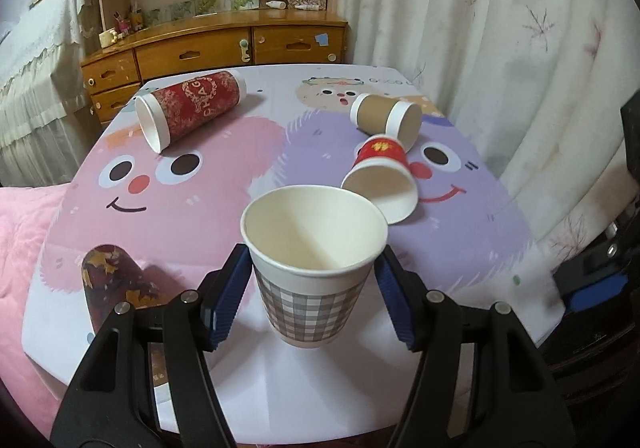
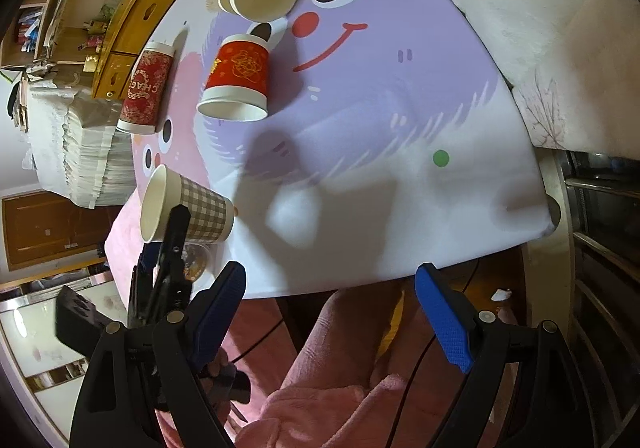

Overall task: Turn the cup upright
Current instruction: 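Lower the plaid cup rim-up onto the table and open the left gripper, then withdraw the left gripper up and away from the upright cup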

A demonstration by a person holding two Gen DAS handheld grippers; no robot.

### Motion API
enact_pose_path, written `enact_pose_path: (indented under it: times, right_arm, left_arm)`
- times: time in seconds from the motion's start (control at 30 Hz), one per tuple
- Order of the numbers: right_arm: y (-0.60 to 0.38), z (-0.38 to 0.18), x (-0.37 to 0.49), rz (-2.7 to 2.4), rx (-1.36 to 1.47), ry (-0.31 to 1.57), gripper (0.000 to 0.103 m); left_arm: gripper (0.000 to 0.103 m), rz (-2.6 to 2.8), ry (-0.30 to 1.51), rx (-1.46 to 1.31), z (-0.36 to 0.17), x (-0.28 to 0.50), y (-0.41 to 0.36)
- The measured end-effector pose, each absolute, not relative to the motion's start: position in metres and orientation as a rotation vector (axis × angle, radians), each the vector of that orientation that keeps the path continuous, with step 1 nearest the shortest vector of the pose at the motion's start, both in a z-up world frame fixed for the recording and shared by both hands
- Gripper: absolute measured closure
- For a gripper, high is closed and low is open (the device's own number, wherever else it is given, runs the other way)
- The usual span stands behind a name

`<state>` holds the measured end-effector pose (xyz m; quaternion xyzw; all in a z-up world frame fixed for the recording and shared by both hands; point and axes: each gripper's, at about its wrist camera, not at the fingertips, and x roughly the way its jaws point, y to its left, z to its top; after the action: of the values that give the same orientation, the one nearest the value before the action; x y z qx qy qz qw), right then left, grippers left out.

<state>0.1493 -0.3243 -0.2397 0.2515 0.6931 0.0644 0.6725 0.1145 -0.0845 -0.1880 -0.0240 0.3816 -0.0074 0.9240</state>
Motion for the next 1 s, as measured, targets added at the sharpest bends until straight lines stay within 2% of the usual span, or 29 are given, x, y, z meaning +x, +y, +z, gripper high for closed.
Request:
enact_pose_path:
  times: [0.4, 0.6, 0.77, 0.83, 1.0]
  right_arm:
    - [-0.321, -0.250, 0.146, 0.154, 0.540, 1.590, 0.015]
    - [-0.317, -0.245, 0.148, 0.182, 0.532, 1.578, 0.015]
    - [-0.313, -0.240, 0.146, 0.192, 0.512, 1.565, 0.015]
    - [-0.311, -0.239, 0.143, 0.199, 0.500, 1.562, 0.014]
    - [-0.299, -0.235, 0.127, 0.199, 0.473, 1.563, 0.009]
  left_arm:
    - [0.040, 0.010, 0.803, 0.058, -0.206, 0.097, -0.093]
    - [0.039, -0.013, 0.912, 0.044, -0.209, 0.095, -0.088]
    - [0.038, -0.025, 0.976, 0.056, -0.198, 0.095, -0.082]
    - [0.031, -0.040, 0.990, 0.077, -0.191, 0.093, -0.080]
    - [0.030, -0.082, 1.012, 0.089, -0.167, 0.084, -0.074]
